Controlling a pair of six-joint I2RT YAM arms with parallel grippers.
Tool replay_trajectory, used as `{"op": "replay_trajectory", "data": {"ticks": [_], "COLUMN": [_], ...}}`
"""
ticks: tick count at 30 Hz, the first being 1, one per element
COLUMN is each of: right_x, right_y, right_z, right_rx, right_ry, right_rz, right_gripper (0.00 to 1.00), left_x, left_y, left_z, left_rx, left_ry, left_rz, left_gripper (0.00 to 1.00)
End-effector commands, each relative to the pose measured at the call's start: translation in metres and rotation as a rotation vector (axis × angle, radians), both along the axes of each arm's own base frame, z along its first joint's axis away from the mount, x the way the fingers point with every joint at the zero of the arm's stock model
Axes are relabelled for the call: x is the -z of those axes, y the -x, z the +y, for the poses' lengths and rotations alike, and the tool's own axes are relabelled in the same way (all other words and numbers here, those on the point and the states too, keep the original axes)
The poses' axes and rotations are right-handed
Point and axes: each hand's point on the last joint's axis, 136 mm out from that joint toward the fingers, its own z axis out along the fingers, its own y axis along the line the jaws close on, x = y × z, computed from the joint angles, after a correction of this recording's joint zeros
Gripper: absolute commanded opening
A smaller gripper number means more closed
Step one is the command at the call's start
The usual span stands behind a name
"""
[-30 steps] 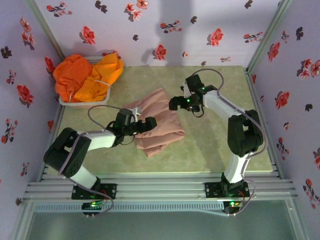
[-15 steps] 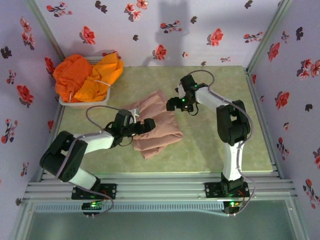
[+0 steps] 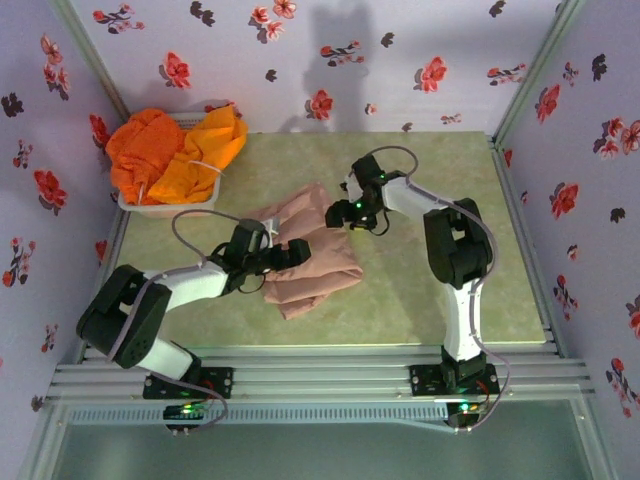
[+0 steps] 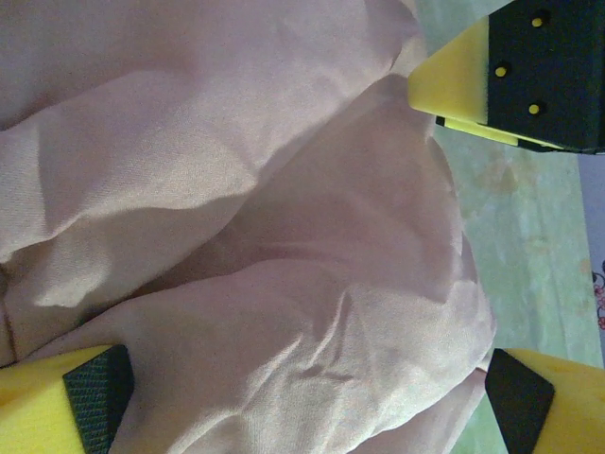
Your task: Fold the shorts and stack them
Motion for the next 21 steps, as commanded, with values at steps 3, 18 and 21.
{"op": "replay_trajectory", "data": {"ticks": [3, 18, 21], "right_x": [0.003, 0.028, 0.035], "right_y": [0.004, 0.020, 0.024], "right_z": [0.015, 0.023, 0.023], "right_rx": [-0.002, -0.004, 0.000], "right_ry": [-0.045, 0.000, 0.014], "right_rz": [0.031, 0.085, 0.090], "right_gripper": [0.73, 0.70, 0.58], "left_x": [0.011, 0.010, 0.005], "left_y": [0.010, 0.011, 0.008], "left_z": [0.011, 0.019, 0.017], "left_rx": [0.003, -0.019, -0.026], "left_ry": [-0.088, -0.114, -0.098], "left_rz": [0.038, 0.023, 0.007], "left_gripper": [0.99, 0.99, 0.99]}}
